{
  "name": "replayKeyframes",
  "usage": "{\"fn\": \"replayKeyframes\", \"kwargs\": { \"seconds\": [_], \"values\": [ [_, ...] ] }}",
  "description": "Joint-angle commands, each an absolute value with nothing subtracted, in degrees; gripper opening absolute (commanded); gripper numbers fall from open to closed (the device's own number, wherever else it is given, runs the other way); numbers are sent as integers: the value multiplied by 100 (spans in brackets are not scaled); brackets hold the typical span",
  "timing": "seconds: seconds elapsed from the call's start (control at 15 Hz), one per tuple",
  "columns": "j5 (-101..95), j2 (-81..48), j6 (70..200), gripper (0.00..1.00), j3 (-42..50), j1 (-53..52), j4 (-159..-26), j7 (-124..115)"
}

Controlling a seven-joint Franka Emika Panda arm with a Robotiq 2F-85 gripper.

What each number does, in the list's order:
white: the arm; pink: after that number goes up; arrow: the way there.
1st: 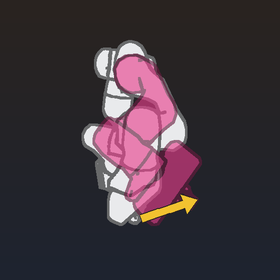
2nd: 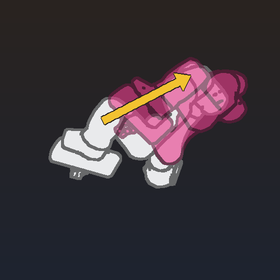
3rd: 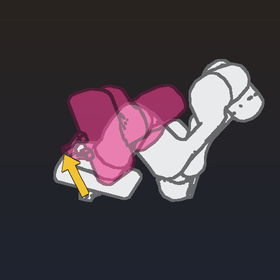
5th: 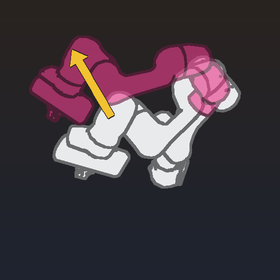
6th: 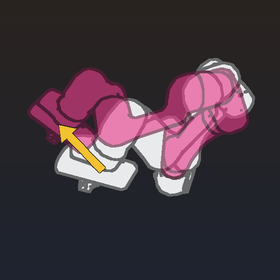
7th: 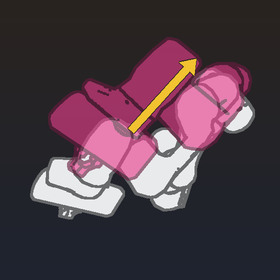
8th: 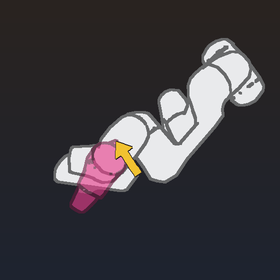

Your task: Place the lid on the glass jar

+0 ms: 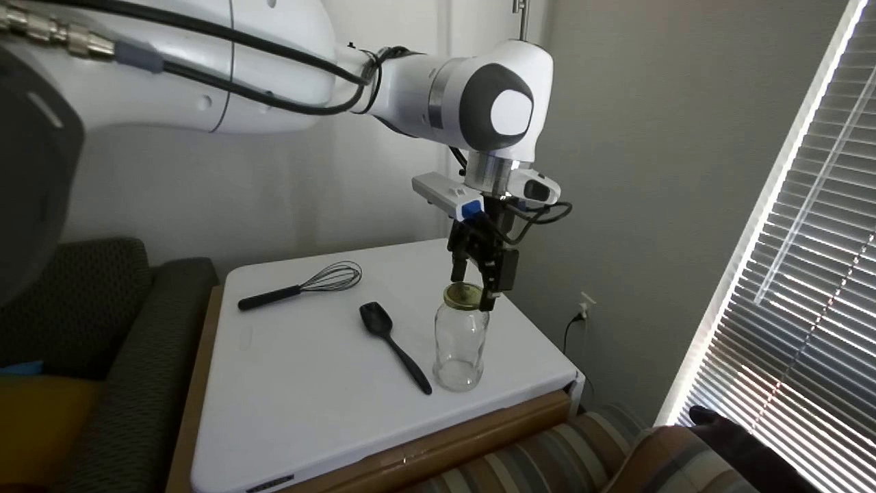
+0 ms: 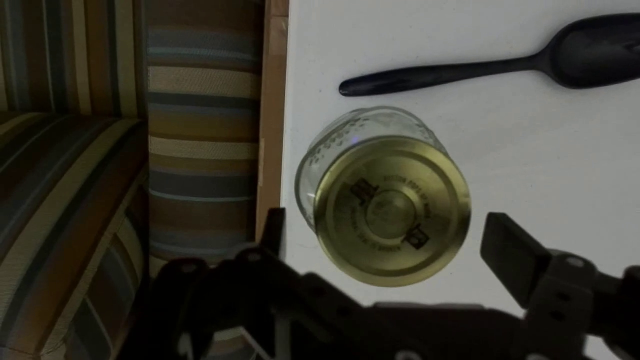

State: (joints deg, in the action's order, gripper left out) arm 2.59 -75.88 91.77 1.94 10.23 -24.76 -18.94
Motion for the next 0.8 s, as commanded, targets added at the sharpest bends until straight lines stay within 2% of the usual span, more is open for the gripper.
{"fn": "replayKeyframes", "kwargs": {
  "seconds": [0.0,0.73],
  "values": [
    [282,-7424,9205,100,193,1106,-2604,-1936],
    [285,-6604,8691,100,178,1091,-2539,-2160]
  ]
}}
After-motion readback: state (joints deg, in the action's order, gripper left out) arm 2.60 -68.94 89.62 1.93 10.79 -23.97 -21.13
